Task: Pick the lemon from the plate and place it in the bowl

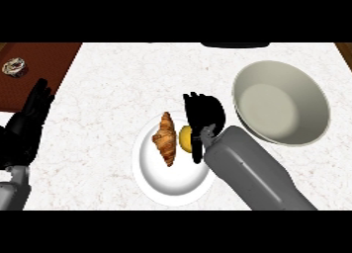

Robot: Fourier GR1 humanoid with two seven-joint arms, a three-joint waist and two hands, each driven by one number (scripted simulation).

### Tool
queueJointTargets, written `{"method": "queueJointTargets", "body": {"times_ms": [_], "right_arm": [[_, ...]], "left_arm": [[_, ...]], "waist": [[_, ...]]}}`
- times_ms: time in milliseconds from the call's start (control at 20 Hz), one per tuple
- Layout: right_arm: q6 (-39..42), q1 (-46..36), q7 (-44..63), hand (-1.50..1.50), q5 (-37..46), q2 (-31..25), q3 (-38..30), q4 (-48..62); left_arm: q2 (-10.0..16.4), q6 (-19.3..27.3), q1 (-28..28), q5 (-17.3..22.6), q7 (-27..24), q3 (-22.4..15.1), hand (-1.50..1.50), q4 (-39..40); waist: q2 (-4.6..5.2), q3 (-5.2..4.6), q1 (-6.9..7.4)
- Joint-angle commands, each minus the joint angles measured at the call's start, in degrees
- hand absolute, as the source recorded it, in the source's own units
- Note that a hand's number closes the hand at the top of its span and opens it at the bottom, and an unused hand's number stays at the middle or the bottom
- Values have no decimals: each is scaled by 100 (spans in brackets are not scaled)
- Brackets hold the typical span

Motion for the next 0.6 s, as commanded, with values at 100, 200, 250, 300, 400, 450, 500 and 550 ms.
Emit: {"method": "queueJointTargets", "body": {"times_ms": [100, 200, 250, 300, 400, 450, 500, 550], "right_arm": [[182, 247, -9, -150, 325, 252, -245, 146], [37, 319, -87, -150, 475, 335, -259, 448], [-332, 90, 9, -150, 225, 347, 120, 736], [101, 558, -118, -150, 544, 260, -154, 105], [144, 773, 1, -150, 620, 311, -216, -126], [-396, 690, 178, -150, 417, 351, 330, 180], [-427, 670, 72, -150, 504, 352, 241, 238], [-120, 656, -230, -150, 737, 353, -92, 281]], "left_arm": [[-137, -349, -75, -110, -31, 242, 0, 274], [-251, -223, -7, -218, 2, 226, 0, 117], [-187, -379, -524, -188, -97, 359, 0, 753], [-234, -196, -305, -326, 412, 272, 0, -24], [-136, -482, -112, -137, 313, 550, 0, -96], [-525, -186, -142, -453, -32, 260, 0, 230], [-395, -283, -24, -477, 52, 392, 0, -25], [-448, -394, -14, -421, 38, 493, 0, 34]], "waist": [[2, 0, -18], [5, 0, -4], [19, -1, 8], [-2, 1, -23], [-5, 1, -22], [4, 0, 1], [2, 1, 7], [1, 0, -8]]}}
